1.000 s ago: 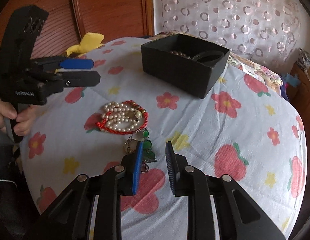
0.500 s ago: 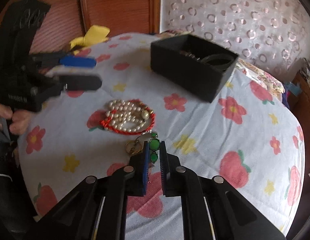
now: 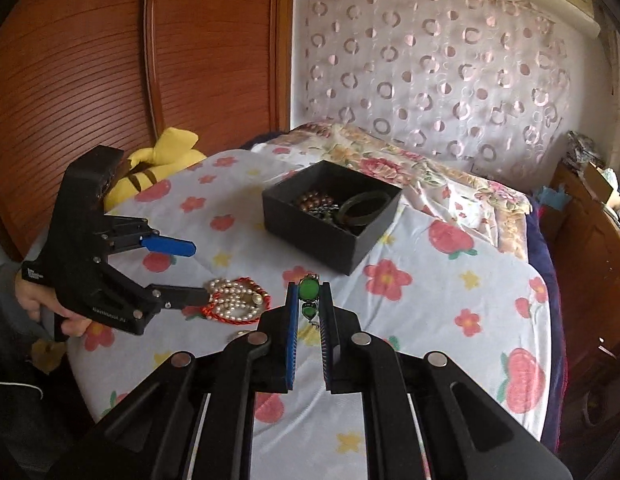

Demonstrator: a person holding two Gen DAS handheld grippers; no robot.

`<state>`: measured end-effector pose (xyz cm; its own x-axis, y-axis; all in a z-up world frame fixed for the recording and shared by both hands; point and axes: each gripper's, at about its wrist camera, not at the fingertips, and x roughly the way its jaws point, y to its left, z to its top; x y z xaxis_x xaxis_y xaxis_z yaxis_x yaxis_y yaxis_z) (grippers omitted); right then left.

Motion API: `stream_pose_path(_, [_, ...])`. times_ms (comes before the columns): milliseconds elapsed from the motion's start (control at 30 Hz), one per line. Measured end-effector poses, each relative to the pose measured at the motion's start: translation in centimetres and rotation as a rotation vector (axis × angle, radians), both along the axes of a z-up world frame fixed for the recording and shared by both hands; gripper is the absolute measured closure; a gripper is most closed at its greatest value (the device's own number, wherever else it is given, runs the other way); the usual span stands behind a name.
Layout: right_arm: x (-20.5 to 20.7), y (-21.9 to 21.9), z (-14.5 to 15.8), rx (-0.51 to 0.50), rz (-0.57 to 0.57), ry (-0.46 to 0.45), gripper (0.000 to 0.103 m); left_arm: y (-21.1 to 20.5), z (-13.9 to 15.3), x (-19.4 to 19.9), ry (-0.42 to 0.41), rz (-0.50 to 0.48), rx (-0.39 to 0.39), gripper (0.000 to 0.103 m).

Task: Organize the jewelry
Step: 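Grasp the pearl bracelet on red cord with the left tool while the right holds the pendant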

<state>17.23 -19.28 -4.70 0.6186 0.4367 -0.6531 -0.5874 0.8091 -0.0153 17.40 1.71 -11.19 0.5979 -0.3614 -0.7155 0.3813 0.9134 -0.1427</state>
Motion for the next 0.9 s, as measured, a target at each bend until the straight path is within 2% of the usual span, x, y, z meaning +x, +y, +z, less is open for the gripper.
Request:
stream_pose_path(33, [0.0, -0.2, -0.2, -0.001, -0.005, 0.004, 0.092, -0.1, -0.1, 0.3, 0.012, -0.009, -0.007, 0.055])
stream_pose_path(100, [0.1, -0.5, -0.7, 0.001, -0.013, 0.015, 0.092, -0.1, -0.2, 1.4, 0.04, -0.03, -0.027, 0.073])
stream_pose_path(200, [0.1, -0.7, -1.5, 0.006, -0.02, 0.028, 0.092, -0.5, -0.3, 2.9, 0.06, -0.045, -0.017, 0.085])
stream_pose_path(400, [0.2, -1.1, -2.5, 0.02, -0.031, 0.046, 0.092, -2.2, -1.1, 4.9, 0.103, -0.103, 0.051, 0.085])
stream_pose_path(767, [0.1, -1.5, -2.9, 0.031, -0.036, 0.049, 0.091, -3.2, -1.0, 4.8, 0.134, -0.159, 0.116, 0.085])
stream_pose_path(900, [0.3, -1.5, -2.8, 0.033, -0.035, 0.049, 0.091, -4.1, -0.9, 4.9, 0.131, -0.192, 0.162, 0.085])
